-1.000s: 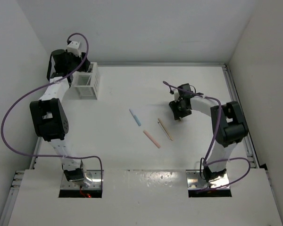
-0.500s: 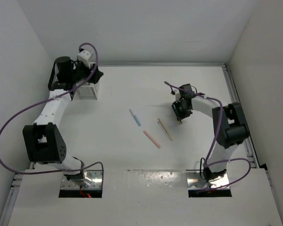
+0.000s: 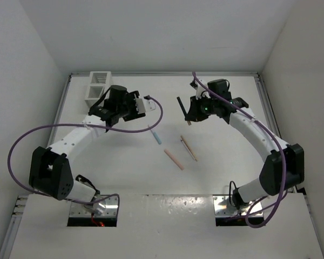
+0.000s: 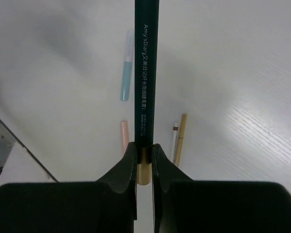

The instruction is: Organize the makeup

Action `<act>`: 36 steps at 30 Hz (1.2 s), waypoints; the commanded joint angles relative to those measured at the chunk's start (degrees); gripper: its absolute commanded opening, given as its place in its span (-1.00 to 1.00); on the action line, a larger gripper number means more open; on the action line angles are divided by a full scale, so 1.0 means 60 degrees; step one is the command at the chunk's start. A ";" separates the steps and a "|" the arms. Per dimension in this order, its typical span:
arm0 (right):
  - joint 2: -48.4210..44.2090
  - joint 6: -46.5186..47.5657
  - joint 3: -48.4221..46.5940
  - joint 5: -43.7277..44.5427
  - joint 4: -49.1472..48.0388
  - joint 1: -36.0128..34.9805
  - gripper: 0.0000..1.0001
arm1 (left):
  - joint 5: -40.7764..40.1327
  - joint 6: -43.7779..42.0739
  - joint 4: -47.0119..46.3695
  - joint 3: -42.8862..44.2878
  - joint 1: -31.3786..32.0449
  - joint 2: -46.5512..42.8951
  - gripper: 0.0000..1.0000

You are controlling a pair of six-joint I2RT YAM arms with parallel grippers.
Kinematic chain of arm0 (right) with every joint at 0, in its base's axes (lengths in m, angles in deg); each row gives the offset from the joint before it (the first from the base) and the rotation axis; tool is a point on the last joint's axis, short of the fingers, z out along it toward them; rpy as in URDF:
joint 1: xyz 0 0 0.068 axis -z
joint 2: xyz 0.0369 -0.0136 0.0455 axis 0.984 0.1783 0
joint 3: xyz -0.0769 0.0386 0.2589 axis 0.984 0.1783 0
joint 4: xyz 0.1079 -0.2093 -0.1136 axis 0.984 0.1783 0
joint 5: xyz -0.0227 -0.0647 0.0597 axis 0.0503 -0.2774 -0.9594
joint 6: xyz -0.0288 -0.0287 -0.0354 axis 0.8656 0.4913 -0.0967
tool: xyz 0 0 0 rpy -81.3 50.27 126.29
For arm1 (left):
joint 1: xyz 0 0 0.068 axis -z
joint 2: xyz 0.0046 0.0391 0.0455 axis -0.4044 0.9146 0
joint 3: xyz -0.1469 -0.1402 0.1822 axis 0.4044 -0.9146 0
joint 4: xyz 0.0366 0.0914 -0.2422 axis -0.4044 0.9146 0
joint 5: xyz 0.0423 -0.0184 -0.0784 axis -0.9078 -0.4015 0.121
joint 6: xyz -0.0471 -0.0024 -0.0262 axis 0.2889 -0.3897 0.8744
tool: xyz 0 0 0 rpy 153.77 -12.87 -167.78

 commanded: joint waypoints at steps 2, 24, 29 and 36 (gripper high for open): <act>0.0117 -0.0610 -0.0545 -0.0855 0.0572 -0.0220 -1.00 | -0.3333 -0.2995 -0.0633 -0.0444 0.0108 -0.0385 0.28; 0.0411 -0.1533 -0.0619 -0.1646 -0.0146 -0.1172 -1.00 | 0.2374 -1.3956 -0.1559 -0.2657 0.0619 -0.3098 0.49; 0.0381 -0.1695 -0.0618 -0.1764 -0.0570 -0.1334 -1.00 | 0.2304 -1.4063 -0.1661 -0.2864 0.1410 -0.3098 0.55; 0.0557 -0.2061 -0.0780 -0.2173 -0.0907 -0.1436 -1.00 | 0.1719 -1.2964 -0.2496 -0.3054 0.2480 -0.2790 0.57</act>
